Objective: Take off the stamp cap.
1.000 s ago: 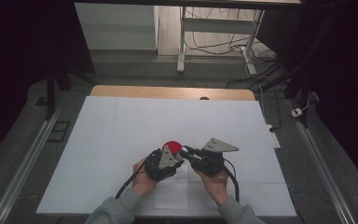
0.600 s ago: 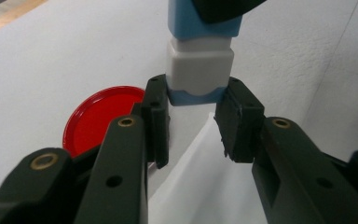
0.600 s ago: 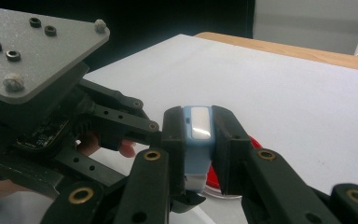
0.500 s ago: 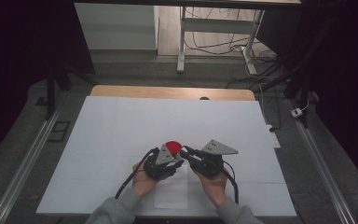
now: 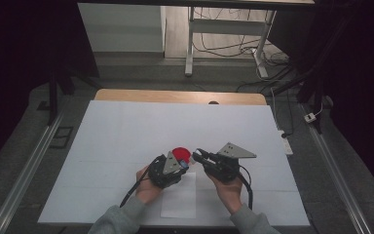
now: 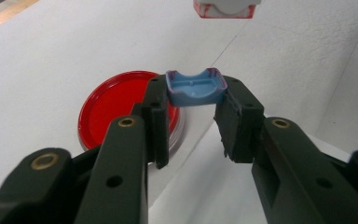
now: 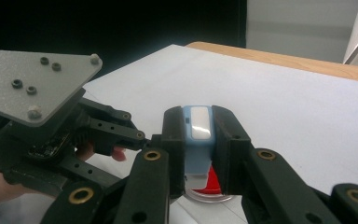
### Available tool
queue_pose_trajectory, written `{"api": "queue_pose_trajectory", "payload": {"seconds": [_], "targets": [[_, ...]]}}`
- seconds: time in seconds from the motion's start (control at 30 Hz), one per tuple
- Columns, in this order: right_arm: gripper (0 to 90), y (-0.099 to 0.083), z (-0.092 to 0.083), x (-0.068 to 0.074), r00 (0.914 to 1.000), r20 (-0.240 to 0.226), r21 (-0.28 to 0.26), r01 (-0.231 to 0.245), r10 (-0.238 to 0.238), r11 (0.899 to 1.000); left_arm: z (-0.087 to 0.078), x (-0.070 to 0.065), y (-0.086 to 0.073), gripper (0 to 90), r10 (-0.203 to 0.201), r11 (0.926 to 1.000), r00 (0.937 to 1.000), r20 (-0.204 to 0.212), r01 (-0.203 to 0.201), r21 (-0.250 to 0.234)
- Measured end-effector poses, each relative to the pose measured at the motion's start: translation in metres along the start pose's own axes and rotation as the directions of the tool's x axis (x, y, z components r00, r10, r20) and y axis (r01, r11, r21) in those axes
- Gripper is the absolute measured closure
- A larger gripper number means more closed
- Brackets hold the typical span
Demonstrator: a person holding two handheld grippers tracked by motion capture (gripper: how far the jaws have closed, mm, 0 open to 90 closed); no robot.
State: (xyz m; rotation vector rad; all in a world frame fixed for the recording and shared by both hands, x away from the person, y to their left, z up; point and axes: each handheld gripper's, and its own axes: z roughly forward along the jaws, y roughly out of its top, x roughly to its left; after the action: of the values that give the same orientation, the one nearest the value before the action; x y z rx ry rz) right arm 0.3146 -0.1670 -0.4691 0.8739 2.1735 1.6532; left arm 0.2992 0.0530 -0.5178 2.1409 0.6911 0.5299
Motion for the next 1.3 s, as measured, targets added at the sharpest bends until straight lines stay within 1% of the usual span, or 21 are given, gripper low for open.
{"api": "queue_pose_trajectory", "payload": {"seconds": [0.13,0.23,0.43,0.53,0.67,0.87,0.97,1.1,1.3], "targets": [[75.5,0.0,0.0,-0.001,1.0,0.002,0.0,-0.005,0.005,1.0,-0.003,0.002,0.0,65.9,-0.003,1.0,1.0,0.003,0.003,0.001],[75.4,0.0,-0.001,-0.002,1.0,-0.001,-0.001,-0.006,0.006,1.0,-0.006,0.005,-0.001,65.8,-0.022,0.9998,0.9997,0.015,0.022,-0.003],[75.4,0.0,-0.001,-0.002,1.0,-0.009,0.001,-0.001,0.001,1.0,-0.018,0.009,-0.003,65.7,-0.045,0.9987,0.9986,0.028,0.046,-0.022],[75.4,-0.001,-0.002,-0.003,1.0,-0.008,0.001,0.002,-0.002,1.0,-0.024,0.011,-0.006,65.7,-0.045,0.9988,0.9986,0.028,0.045,-0.017],[75.4,0.0,-0.002,-0.003,1.0,-0.005,0.0,0.003,-0.003,1.0,-0.033,0.015,-0.01,65.7,-0.06,0.998,0.9977,0.032,0.061,-0.015],[75.4,-0.001,-0.001,-0.003,0.9999,-0.01,0.007,0.011,-0.011,1.0,-0.043,0.019,-0.014,65.7,-0.07,0.9974,0.997,0.034,0.07,-0.016],[75.4,-0.001,-0.002,-0.003,0.9999,-0.009,0.007,0.014,-0.014,1.0,-0.049,0.021,-0.016,65.6,-0.095,0.995,0.9941,0.053,0.096,-0.028],[75.4,-0.001,-0.003,-0.004,0.9998,-0.007,0.006,0.017,-0.017,1.0,-0.06,0.024,-0.021,65.6,-0.102,0.9938,0.9938,0.044,0.104,-0.039],[75.4,0.0,-0.004,-0.005,0.9998,-0.002,0.004,0.02,-0.02,1.0,-0.08,0.03,-0.035,65.6,-0.126,0.991,0.9919,0.009,0.127,-0.043]]}}
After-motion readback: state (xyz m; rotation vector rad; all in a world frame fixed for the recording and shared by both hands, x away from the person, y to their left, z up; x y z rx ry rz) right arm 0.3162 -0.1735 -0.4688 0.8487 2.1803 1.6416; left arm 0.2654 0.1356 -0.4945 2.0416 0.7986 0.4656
